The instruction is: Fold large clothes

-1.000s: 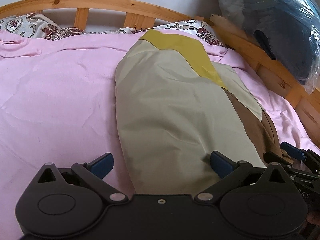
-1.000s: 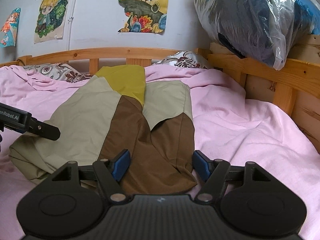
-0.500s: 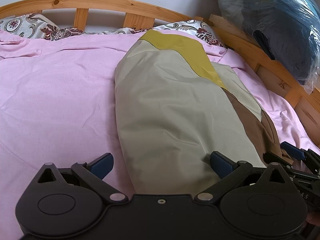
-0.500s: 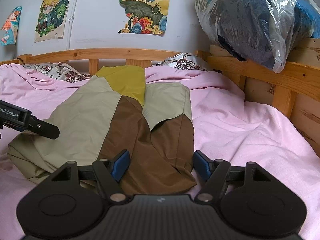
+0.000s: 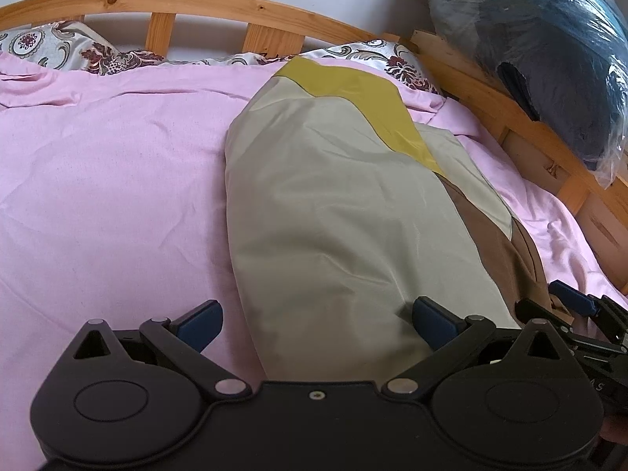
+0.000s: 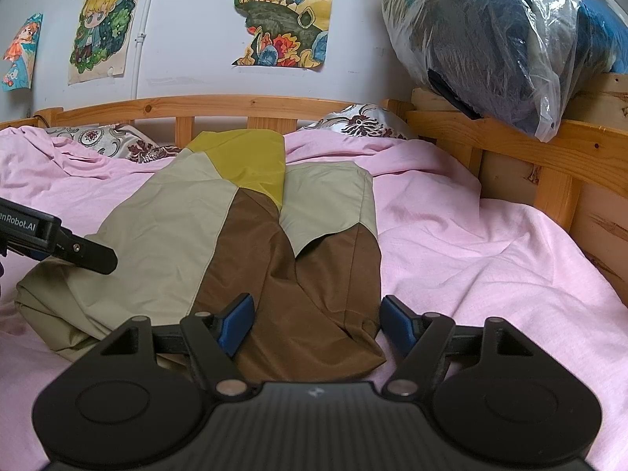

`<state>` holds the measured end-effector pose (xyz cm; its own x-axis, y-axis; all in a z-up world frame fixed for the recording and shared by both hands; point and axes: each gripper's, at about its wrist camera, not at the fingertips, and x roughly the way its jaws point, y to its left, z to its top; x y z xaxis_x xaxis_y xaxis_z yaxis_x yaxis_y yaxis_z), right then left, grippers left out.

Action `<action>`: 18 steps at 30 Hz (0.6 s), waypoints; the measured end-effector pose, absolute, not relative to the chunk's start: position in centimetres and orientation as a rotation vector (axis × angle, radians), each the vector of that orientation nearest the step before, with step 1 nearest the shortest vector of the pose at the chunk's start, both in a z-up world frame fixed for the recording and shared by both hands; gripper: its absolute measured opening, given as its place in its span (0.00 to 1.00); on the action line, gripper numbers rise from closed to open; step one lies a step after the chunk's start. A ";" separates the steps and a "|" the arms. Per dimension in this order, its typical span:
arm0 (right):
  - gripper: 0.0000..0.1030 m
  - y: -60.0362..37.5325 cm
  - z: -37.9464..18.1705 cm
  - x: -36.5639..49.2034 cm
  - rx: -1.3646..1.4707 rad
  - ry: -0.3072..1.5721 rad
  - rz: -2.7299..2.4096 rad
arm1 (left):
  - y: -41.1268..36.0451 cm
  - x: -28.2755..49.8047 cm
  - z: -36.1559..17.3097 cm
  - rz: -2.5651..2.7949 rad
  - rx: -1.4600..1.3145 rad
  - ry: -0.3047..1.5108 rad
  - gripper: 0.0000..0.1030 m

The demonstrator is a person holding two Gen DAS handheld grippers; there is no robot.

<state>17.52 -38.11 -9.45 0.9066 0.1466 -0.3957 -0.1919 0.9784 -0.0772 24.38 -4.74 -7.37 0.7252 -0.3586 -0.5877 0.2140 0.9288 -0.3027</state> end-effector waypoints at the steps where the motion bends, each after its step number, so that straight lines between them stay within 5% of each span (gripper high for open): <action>1: 0.74 -38.1 -9.4 17.5 -0.115 0.399 0.175 | -4.7 24.4 -7.4 -0.319 -0.220 0.691 0.99; 18: 0.78 -38.4 -9.1 17.7 -0.088 0.397 0.184 | -4.6 24.5 -7.4 -0.322 -0.219 0.692 0.99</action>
